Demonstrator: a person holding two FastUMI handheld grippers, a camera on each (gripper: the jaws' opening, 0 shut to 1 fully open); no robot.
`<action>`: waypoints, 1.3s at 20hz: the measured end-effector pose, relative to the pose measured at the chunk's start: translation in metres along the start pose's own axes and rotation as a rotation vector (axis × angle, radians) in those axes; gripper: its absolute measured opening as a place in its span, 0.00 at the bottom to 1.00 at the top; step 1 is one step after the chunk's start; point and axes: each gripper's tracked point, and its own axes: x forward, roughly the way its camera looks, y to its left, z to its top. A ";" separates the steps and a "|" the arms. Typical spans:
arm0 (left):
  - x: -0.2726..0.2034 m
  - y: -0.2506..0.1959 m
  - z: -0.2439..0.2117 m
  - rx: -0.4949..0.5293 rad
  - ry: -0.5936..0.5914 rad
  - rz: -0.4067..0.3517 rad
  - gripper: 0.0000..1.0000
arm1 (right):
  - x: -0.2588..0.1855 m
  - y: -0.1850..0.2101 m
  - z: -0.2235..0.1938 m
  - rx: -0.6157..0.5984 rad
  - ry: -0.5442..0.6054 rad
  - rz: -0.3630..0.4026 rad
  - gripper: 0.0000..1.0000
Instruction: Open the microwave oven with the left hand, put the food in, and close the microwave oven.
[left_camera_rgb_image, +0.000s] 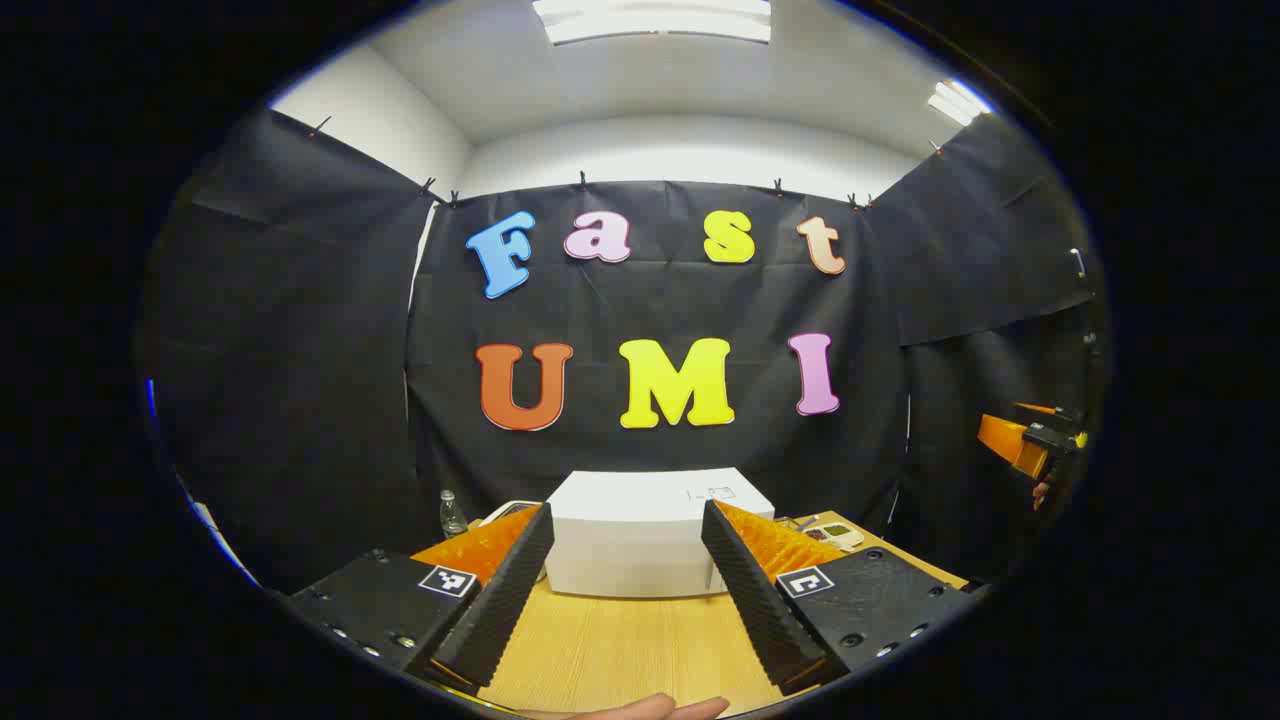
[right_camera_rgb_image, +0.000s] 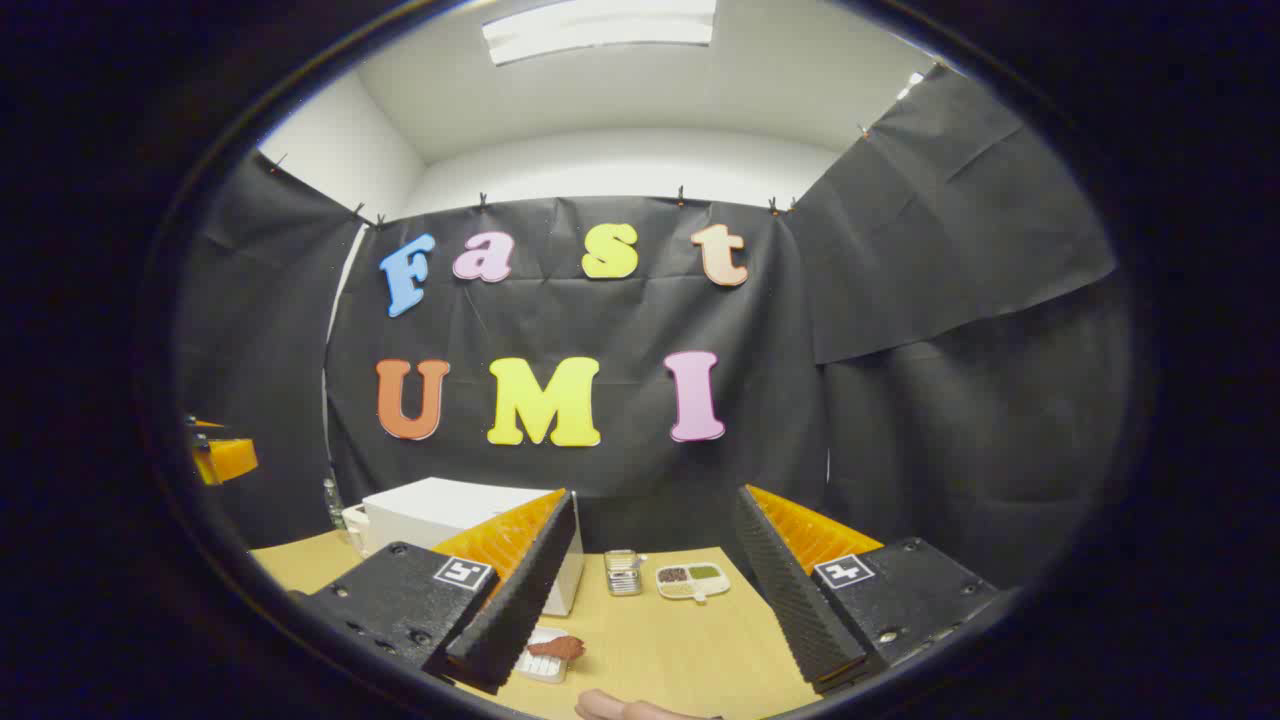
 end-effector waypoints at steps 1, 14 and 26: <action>0.000 0.003 0.003 -0.004 -0.008 0.007 0.93 | -0.001 0.000 0.003 -0.002 -0.006 -0.002 1.00; 0.004 0.009 -0.002 0.004 0.001 0.023 0.93 | -0.003 -0.010 0.015 -0.015 -0.020 -0.006 1.00; 0.032 -0.026 -0.012 -0.027 -0.024 -0.038 0.92 | 0.000 -0.022 0.000 0.036 -0.001 0.030 1.00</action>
